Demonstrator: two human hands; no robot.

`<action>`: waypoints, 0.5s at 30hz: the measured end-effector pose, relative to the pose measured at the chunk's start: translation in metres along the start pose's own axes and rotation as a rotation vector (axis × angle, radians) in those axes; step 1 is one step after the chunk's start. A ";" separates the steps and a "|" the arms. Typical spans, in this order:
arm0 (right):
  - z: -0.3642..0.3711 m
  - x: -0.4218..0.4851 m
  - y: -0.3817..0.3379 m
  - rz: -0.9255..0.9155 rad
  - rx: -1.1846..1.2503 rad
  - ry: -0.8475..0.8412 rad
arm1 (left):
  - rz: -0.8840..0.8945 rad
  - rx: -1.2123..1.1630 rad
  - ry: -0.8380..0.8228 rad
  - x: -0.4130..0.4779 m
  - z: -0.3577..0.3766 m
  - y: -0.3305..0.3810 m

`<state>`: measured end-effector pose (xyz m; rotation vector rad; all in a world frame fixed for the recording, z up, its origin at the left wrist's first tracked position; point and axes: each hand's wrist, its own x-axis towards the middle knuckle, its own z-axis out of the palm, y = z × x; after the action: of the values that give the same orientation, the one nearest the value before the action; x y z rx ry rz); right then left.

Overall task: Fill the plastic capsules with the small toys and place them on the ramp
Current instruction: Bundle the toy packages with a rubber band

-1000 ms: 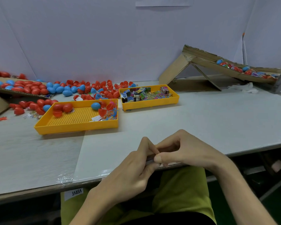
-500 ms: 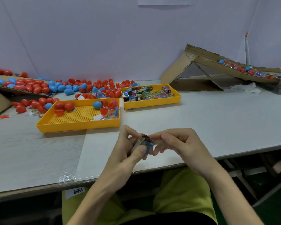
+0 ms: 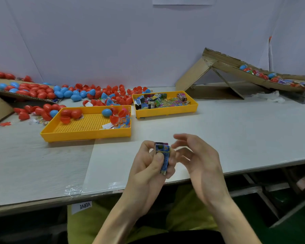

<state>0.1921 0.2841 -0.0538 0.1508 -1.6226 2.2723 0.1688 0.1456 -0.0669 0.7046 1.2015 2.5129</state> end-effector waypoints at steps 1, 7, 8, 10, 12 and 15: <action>-0.003 0.001 -0.005 -0.016 -0.085 -0.104 | 0.013 0.084 -0.007 0.000 -0.001 0.001; -0.006 -0.003 -0.025 -0.305 -0.576 -0.256 | 0.135 0.640 -0.117 -0.009 -0.001 0.012; -0.007 -0.004 -0.026 -0.348 -0.618 -0.255 | 0.149 0.679 -0.140 -0.010 0.000 0.014; -0.010 -0.007 -0.029 -0.420 -0.700 -0.260 | 0.157 0.763 -0.180 -0.012 0.000 0.018; -0.013 -0.009 -0.033 -0.480 -0.780 -0.265 | 0.151 0.841 -0.219 -0.013 0.001 0.021; -0.015 -0.010 -0.040 -0.516 -0.833 -0.293 | 0.122 0.913 -0.254 -0.014 0.003 0.024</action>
<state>0.2167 0.3074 -0.0264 0.6175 -2.2124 1.1227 0.1818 0.1261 -0.0506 1.2624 2.2399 1.7645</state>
